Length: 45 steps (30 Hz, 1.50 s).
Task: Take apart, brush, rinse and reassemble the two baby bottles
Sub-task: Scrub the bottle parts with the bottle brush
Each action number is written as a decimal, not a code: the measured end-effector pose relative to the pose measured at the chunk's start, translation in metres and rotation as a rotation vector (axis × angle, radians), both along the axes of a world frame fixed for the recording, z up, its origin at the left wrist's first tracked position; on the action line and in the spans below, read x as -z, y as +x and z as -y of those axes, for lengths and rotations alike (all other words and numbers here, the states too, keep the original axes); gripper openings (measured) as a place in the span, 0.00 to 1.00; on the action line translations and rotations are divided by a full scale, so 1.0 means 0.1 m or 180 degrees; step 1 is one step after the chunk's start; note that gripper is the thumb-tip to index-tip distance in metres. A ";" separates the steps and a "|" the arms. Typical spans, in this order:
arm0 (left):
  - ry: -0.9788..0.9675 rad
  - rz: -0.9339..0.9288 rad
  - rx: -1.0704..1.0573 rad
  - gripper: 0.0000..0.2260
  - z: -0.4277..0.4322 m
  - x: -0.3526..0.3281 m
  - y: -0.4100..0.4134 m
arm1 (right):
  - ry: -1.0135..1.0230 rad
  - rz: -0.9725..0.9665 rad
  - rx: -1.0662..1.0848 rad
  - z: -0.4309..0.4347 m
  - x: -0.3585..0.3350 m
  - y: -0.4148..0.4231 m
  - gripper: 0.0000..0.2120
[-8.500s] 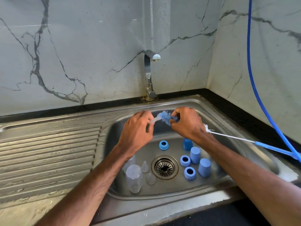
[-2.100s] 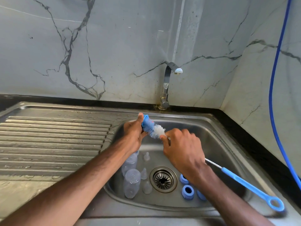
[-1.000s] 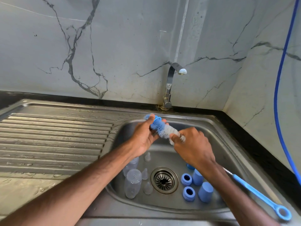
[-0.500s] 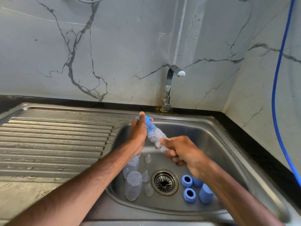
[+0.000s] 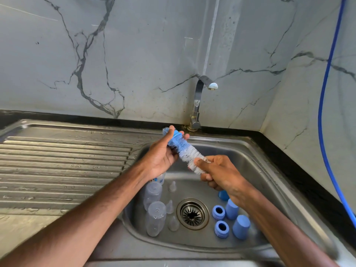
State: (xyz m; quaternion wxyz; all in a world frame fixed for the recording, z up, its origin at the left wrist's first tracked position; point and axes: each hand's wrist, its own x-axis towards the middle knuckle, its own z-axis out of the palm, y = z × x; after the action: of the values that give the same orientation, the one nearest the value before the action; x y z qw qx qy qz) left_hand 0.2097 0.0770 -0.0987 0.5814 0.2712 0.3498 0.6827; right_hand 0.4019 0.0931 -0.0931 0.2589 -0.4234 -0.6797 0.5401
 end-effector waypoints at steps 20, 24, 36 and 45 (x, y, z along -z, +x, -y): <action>-0.0384 0.0061 -0.1509 0.17 -0.22 0.06 0.16 | 0.0269 0.0317 0.0098 0.16 0.07 -0.23 0.16; -0.0211 -0.0104 -0.1055 0.21 -0.13 0.01 0.10 | -0.1412 -0.0358 -0.0368 0.05 -0.02 -0.10 0.08; -0.0425 0.0461 -0.0655 0.23 -0.02 0.01 0.16 | 0.2670 0.2139 0.0873 0.19 0.04 -0.13 0.17; -0.0263 -0.0291 -0.0372 0.18 -0.02 0.09 0.32 | -0.1174 0.0109 -0.0040 -0.04 -0.16 0.08 0.14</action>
State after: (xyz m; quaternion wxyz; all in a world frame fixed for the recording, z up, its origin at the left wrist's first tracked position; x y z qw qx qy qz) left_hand 0.2413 0.0791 -0.1078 0.5347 0.2570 0.4190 0.6873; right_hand 0.4099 0.0971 -0.0775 0.1617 -0.4686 -0.5761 0.6499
